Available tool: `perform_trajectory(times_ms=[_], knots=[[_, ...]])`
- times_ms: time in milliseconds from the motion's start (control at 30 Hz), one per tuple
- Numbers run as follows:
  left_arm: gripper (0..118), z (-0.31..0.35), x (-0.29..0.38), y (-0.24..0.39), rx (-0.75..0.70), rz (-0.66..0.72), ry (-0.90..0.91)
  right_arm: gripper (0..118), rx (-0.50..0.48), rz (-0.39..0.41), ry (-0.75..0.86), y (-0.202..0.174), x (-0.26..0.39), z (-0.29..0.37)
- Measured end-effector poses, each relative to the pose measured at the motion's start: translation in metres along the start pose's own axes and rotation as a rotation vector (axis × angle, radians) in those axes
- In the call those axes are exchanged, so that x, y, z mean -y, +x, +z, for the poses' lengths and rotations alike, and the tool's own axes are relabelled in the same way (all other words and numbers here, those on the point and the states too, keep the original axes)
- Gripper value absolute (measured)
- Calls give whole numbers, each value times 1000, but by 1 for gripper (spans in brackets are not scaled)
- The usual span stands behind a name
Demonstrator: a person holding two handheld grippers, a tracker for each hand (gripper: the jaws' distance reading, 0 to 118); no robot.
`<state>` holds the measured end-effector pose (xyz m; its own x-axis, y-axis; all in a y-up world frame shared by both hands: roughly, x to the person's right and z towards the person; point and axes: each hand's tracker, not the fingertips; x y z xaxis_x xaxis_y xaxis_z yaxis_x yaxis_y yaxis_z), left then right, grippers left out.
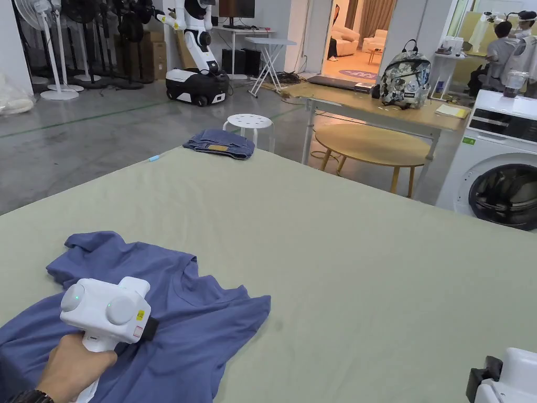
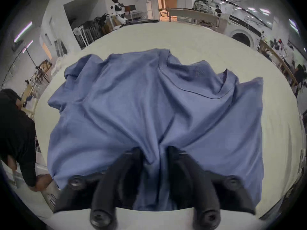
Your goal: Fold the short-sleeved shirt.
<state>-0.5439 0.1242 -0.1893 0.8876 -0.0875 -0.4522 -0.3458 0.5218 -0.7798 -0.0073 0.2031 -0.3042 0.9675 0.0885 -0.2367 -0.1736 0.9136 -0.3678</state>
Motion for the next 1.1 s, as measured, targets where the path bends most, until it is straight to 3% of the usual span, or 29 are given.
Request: perform_trajectory(times_ms=[100,233,600,733,1100], knots=[[0,1,4,3,-9,-14,5,0,0,7,-5,-2,0,2],[0,18,3,-10,45,84,63,0,-4,4,-6,-3,0,4],[0,132,-51,15,115,11,404,0,7,-57,99,9,-11,23],[0,187,-74,54,170,-39,510,0,31,-70,157,24,-13,34],[0,228,-127,193,425,-197,626,0,130,-121,225,85,-18,68]])
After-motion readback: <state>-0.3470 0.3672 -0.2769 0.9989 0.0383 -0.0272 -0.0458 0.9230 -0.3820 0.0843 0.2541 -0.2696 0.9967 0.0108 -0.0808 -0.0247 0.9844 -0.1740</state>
